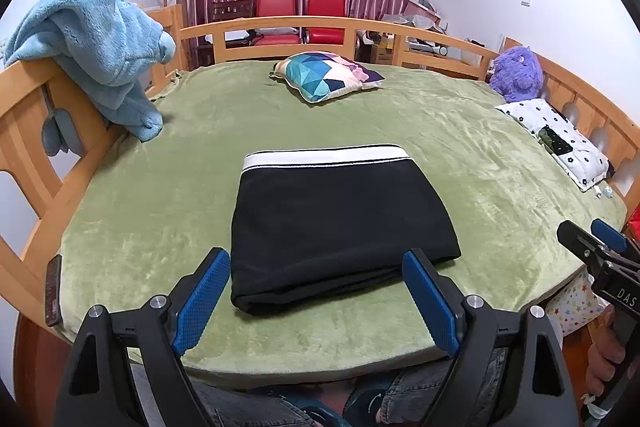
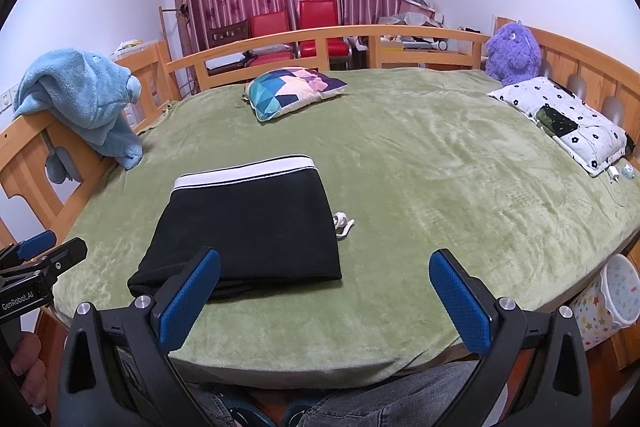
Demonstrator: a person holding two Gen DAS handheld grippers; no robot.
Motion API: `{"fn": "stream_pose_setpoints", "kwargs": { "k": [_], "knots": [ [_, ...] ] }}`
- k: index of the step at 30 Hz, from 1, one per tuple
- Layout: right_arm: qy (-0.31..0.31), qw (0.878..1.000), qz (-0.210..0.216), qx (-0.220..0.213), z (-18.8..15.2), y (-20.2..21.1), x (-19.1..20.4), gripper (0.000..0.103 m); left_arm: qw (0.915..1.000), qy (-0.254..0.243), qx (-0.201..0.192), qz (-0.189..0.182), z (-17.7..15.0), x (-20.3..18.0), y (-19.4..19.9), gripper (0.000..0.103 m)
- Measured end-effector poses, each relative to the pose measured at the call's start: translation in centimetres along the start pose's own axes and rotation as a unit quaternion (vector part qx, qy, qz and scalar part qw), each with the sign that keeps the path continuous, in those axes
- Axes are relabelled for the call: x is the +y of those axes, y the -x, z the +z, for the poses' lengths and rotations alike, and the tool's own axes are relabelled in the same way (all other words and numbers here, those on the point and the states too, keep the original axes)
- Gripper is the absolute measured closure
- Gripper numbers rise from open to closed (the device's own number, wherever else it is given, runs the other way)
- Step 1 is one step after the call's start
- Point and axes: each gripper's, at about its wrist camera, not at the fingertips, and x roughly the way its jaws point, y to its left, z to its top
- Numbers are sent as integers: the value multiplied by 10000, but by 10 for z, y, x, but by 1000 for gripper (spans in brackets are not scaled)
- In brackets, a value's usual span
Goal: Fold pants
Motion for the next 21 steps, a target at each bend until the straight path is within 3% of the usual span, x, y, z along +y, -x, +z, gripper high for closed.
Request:
{"fn": "stream_pose_setpoints", "kwargs": {
  "k": [21],
  "knots": [
    [-61, 10000, -31, -6, 0, 6, 4, 1, 10000, -1, 16, -25, -1, 1, 0, 15]
  ]
}}
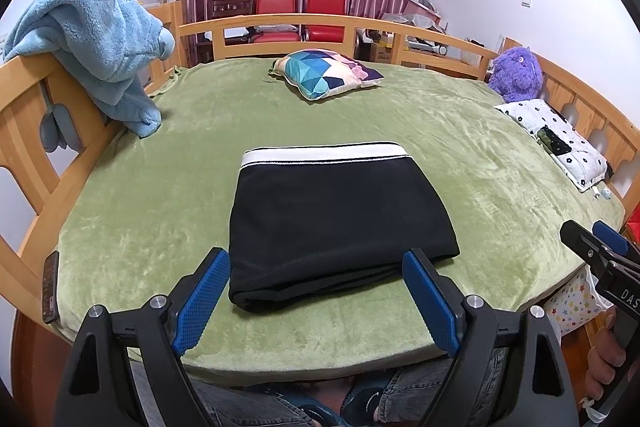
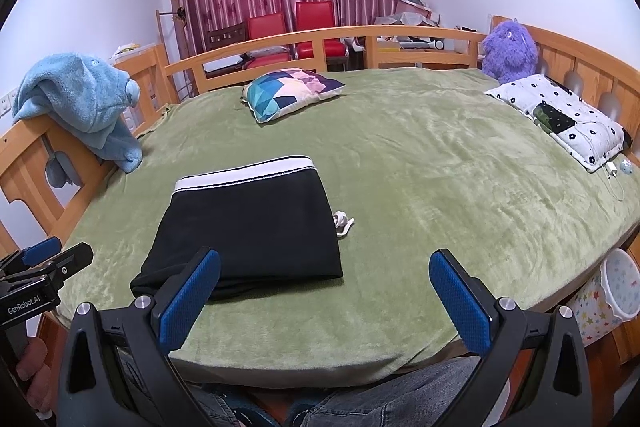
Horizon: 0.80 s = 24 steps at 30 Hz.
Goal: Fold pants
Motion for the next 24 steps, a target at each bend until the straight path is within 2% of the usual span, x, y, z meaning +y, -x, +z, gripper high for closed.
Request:
{"fn": "stream_pose_setpoints", "kwargs": {
  "k": [24],
  "knots": [
    [-2, 10000, -1, -16, -1, 1, 2, 1, 10000, 52, -30, 4, -1, 1, 3, 15]
  ]
}}
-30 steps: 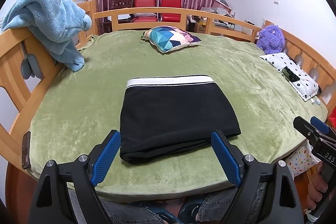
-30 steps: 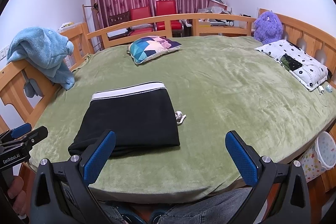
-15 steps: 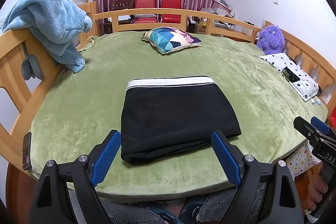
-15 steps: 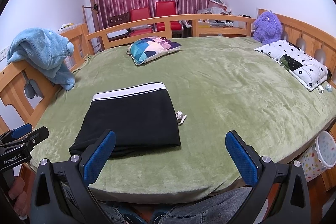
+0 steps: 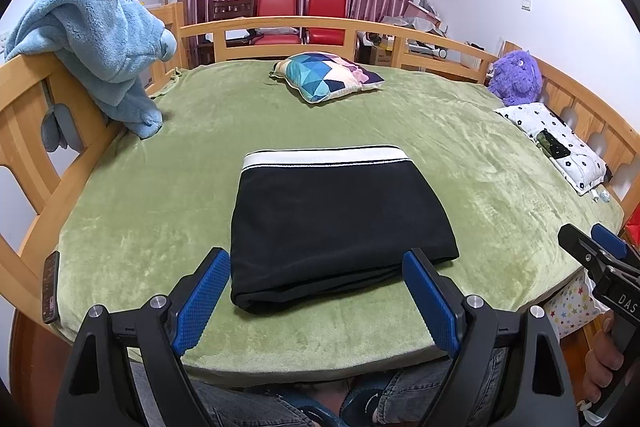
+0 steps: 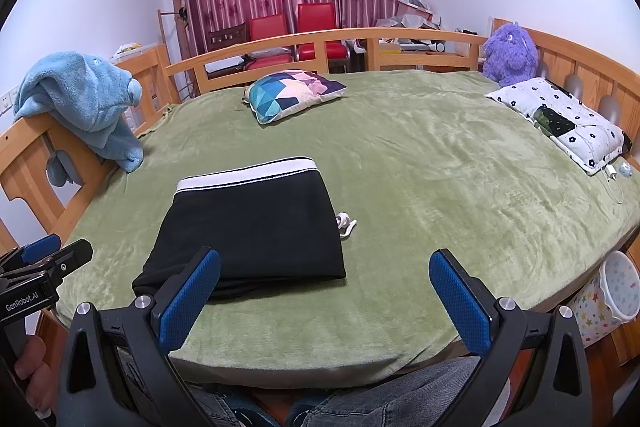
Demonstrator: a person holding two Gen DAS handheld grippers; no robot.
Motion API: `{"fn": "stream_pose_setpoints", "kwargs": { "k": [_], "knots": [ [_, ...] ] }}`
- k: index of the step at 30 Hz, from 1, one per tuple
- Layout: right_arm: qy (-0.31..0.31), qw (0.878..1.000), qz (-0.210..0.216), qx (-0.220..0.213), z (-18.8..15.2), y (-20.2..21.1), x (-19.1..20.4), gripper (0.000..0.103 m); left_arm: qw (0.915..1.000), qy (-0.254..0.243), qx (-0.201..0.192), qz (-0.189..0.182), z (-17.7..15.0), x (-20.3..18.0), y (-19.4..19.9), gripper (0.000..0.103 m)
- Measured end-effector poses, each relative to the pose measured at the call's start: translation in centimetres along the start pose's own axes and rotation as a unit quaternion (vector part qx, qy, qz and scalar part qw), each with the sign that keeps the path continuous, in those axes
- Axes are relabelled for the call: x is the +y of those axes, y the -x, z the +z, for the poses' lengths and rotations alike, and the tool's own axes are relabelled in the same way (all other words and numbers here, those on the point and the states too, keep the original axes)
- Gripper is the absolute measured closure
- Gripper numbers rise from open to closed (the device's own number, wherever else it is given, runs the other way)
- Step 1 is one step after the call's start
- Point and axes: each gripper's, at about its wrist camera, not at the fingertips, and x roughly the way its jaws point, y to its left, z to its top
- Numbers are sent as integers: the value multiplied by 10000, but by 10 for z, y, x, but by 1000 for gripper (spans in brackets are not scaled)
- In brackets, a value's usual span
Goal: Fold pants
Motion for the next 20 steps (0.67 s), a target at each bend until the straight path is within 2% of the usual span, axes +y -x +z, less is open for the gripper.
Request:
{"fn": "stream_pose_setpoints", "kwargs": {
  "k": [20],
  "knots": [
    [22, 10000, -6, -8, 7, 1, 9, 1, 10000, 17, -11, -14, 2, -1, -1, 15]
  ]
}}
